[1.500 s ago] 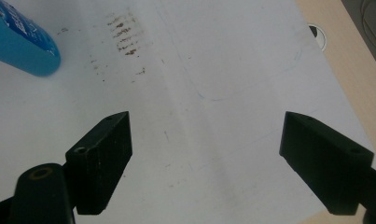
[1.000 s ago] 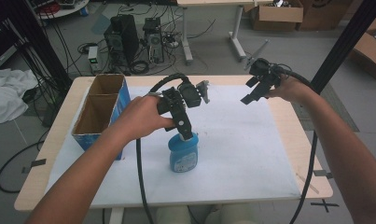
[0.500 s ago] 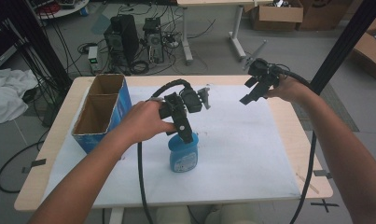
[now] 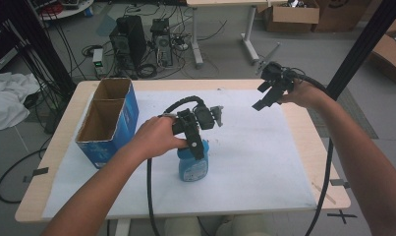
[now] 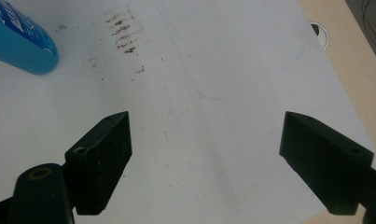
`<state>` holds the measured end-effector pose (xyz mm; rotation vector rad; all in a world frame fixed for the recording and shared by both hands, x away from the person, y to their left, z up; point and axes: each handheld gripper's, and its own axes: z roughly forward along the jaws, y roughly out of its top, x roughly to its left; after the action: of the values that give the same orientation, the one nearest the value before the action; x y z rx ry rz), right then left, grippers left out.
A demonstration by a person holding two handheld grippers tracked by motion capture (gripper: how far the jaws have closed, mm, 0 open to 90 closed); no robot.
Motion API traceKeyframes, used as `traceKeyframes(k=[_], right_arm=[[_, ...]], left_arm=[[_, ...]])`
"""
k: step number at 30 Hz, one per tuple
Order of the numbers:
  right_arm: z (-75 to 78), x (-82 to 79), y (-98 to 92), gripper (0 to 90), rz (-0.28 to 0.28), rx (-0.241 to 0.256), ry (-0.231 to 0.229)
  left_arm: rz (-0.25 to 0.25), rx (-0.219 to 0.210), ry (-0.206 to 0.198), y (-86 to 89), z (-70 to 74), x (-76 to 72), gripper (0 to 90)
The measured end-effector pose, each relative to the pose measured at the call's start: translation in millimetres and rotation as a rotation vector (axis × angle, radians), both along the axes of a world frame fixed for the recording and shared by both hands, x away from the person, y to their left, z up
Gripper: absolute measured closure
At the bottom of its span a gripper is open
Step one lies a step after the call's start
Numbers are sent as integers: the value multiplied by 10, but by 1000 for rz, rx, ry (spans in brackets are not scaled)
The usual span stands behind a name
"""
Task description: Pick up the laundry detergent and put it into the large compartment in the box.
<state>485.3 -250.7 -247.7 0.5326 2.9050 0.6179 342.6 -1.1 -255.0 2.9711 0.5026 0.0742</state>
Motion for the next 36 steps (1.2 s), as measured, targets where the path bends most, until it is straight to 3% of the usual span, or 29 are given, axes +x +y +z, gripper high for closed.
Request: traceKeyframes(k=[26, 36], right_arm=[[-57, 17, 3, 169, -2, -5, 6], [-59, 19, -4, 170, -4, 0, 8]], left_arm=[[7, 13, 21, -10, -290, 26, 182], [6, 21, 19, -21, -315, 39, 183]])
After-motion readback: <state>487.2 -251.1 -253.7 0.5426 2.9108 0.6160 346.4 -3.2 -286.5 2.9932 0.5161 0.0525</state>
